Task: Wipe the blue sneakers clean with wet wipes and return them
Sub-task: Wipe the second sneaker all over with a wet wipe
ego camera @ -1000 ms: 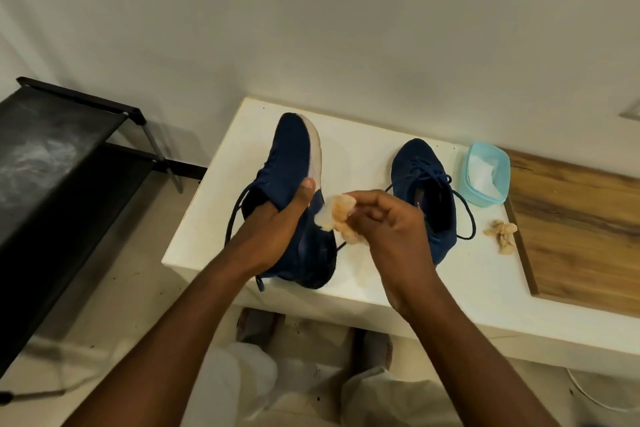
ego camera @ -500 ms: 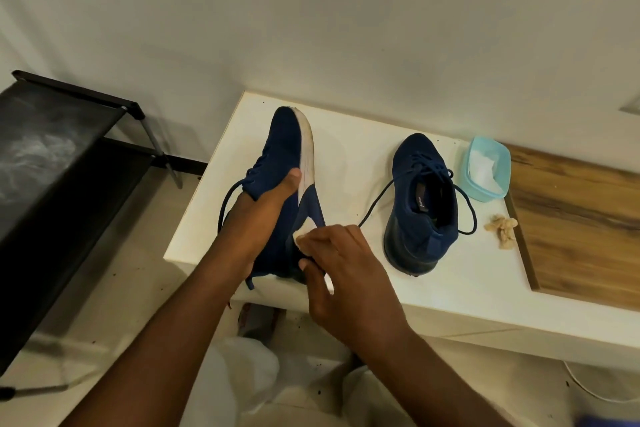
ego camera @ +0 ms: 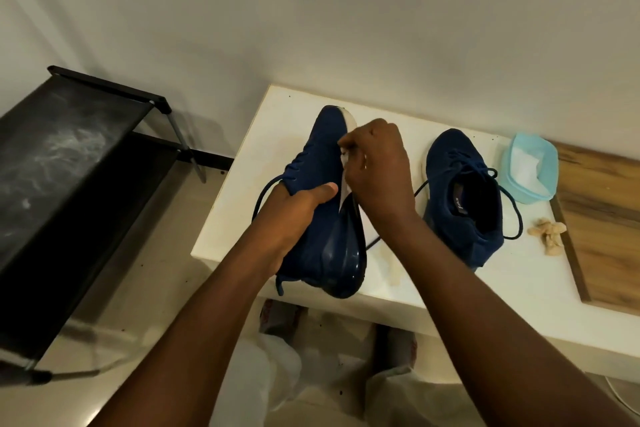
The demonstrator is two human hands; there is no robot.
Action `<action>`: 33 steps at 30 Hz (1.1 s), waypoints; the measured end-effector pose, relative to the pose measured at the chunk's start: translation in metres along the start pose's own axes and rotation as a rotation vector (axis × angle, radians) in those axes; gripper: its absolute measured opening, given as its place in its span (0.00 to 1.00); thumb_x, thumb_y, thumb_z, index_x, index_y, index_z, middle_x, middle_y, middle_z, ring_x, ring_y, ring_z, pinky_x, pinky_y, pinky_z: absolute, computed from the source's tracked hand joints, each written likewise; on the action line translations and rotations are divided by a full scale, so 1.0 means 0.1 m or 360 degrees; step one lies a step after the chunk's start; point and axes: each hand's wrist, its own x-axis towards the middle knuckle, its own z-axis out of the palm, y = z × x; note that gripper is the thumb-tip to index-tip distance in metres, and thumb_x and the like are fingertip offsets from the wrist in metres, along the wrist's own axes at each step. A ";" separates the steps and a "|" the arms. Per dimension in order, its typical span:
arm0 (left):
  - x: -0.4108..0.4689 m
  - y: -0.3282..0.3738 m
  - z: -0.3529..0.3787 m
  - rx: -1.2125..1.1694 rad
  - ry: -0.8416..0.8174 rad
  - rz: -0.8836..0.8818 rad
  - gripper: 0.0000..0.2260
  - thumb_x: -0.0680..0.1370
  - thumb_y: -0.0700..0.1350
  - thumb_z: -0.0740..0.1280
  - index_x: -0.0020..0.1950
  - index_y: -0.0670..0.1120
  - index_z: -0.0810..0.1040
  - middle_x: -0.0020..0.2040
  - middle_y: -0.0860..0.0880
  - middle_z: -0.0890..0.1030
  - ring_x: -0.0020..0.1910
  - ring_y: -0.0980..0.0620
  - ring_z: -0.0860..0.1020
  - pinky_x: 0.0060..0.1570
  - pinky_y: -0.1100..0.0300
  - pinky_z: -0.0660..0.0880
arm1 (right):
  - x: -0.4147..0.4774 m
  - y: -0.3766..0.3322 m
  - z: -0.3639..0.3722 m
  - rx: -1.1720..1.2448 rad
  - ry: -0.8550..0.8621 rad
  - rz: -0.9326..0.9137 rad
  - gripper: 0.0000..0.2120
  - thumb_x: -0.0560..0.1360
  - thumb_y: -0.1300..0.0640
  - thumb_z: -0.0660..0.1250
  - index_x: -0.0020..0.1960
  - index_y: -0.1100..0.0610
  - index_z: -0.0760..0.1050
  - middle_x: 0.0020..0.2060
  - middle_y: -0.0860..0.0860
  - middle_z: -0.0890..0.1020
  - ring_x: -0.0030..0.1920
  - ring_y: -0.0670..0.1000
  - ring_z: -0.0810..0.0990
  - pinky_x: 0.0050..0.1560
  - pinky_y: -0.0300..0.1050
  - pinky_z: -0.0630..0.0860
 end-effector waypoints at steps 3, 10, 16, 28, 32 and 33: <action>-0.05 -0.01 -0.08 0.0119 0.0011 0.0006 0.12 0.75 0.55 0.74 0.48 0.56 0.72 0.45 0.54 0.79 0.44 0.53 0.78 0.40 0.58 0.74 | -0.15 -0.07 0.00 -0.0049 -0.0068 -0.0022 0.13 0.75 0.68 0.64 0.57 0.62 0.81 0.52 0.57 0.79 0.55 0.57 0.75 0.52 0.47 0.77; -0.33 0.40 -0.58 0.1601 0.0474 0.0367 0.29 0.71 0.73 0.66 0.35 0.47 0.78 0.28 0.49 0.81 0.29 0.50 0.81 0.33 0.59 0.74 | -0.52 -0.23 -0.23 -0.0048 -0.0443 -0.0063 0.11 0.79 0.60 0.62 0.55 0.58 0.82 0.50 0.53 0.78 0.52 0.51 0.75 0.50 0.36 0.68; 0.01 0.16 -0.15 0.1300 0.0194 0.1049 0.18 0.82 0.55 0.64 0.72 0.58 0.72 0.73 0.51 0.72 0.72 0.50 0.70 0.69 0.49 0.69 | -0.66 -0.16 -0.40 0.0226 -0.0390 0.0172 0.11 0.78 0.63 0.65 0.56 0.53 0.80 0.47 0.47 0.83 0.47 0.44 0.80 0.49 0.36 0.76; 0.19 -0.01 0.14 0.1567 0.0078 0.1089 0.24 0.84 0.54 0.58 0.80 0.60 0.60 0.81 0.53 0.60 0.76 0.47 0.66 0.73 0.49 0.64 | 0.38 0.22 0.06 0.0318 0.0029 0.0363 0.13 0.79 0.64 0.62 0.58 0.58 0.81 0.55 0.53 0.83 0.55 0.48 0.79 0.53 0.28 0.69; 0.20 -0.05 0.16 0.1603 0.0122 0.1085 0.24 0.84 0.54 0.58 0.80 0.59 0.60 0.82 0.52 0.58 0.77 0.47 0.65 0.74 0.46 0.64 | 0.50 0.27 0.01 0.0327 -0.0148 0.0444 0.14 0.78 0.65 0.61 0.55 0.59 0.83 0.53 0.52 0.84 0.54 0.48 0.80 0.53 0.33 0.70; 0.20 -0.05 0.15 0.1582 0.0117 0.1067 0.24 0.84 0.54 0.57 0.80 0.60 0.59 0.82 0.53 0.58 0.78 0.48 0.64 0.74 0.46 0.63 | 0.40 0.26 -0.02 0.0336 -0.0127 0.0426 0.13 0.79 0.64 0.61 0.54 0.58 0.84 0.52 0.52 0.84 0.52 0.46 0.80 0.52 0.34 0.71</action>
